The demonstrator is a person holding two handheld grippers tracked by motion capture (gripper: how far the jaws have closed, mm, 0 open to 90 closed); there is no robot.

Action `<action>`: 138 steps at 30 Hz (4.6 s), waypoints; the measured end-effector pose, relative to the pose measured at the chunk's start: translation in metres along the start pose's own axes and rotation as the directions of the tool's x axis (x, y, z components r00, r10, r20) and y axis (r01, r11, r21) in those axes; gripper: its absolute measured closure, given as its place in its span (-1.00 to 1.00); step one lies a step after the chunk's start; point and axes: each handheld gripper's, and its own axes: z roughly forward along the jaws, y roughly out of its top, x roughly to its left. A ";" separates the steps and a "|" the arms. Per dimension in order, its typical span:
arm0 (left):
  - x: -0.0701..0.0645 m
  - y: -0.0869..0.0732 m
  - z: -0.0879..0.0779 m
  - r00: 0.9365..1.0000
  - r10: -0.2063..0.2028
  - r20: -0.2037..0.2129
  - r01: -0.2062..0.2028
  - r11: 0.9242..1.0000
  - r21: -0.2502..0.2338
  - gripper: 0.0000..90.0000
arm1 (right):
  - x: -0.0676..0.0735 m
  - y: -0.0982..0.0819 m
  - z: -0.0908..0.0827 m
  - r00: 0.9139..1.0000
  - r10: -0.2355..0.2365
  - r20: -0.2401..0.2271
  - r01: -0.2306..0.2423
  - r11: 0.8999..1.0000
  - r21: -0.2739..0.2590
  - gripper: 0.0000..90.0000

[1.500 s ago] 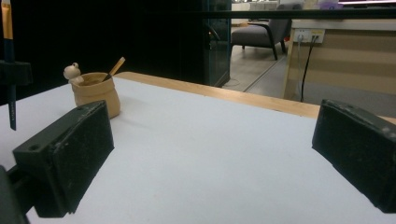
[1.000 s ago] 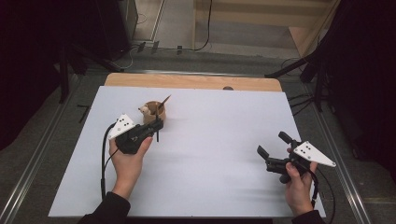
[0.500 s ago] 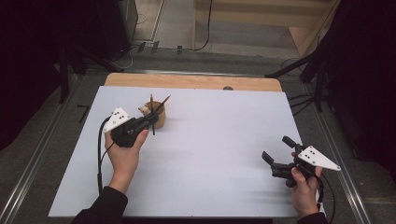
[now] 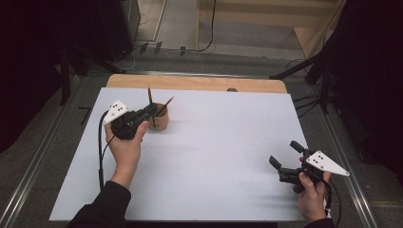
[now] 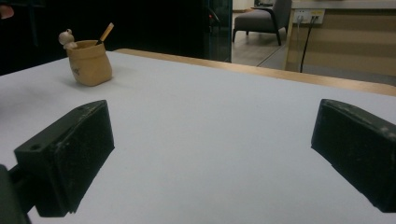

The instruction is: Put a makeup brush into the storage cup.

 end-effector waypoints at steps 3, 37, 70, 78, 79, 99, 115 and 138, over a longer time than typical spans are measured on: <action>0.002 0.001 0.003 1.000 0.001 -0.009 -0.001 1.000 -0.008 0.87 | 0.001 -0.001 0.000 1.000 -0.001 0.001 0.001 1.000 0.005 -1.00; 0.015 -0.012 0.045 0.991 0.035 -0.125 -0.036 0.999 -0.011 0.87 | 0.002 -0.003 0.003 1.000 -0.010 -0.007 0.010 1.000 0.014 -1.00; 0.005 -0.019 0.035 0.988 0.052 -0.145 -0.046 0.998 0.048 0.10 | 0.001 -0.004 0.002 1.000 0.000 0.002 0.000 1.000 0.018 -1.00; 0.004 -0.016 0.017 0.998 0.017 -0.069 -0.012 0.997 0.072 -1.00 | 0.002 -0.003 0.003 1.000 -0.005 0.001 0.005 1.000 0.019 -1.00; 0.003 -0.016 0.015 0.998 0.027 -0.061 -0.023 0.997 0.075 -1.00 | 0.002 -0.003 0.003 1.000 -0.005 0.002 0.005 1.000 0.020 -1.00; -0.004 -0.030 -0.040 0.998 0.027 -0.059 -0.024 0.999 0.047 -1.00 | 0.002 -0.003 0.002 1.000 -0.003 0.007 0.003 1.000 0.014 -1.00; -0.008 -0.052 -0.078 0.999 0.005 -0.035 -0.004 0.999 0.038 -1.00 | 0.004 -0.001 0.001 1.000 -0.009 0.011 0.009 1.000 0.004 -1.00; -0.005 -0.060 -0.121 0.999 0.009 -0.032 -0.008 0.999 0.035 -1.00 | 0.005 -0.003 0.001 1.000 -0.018 0.024 0.018 1.000 0.018 -1.00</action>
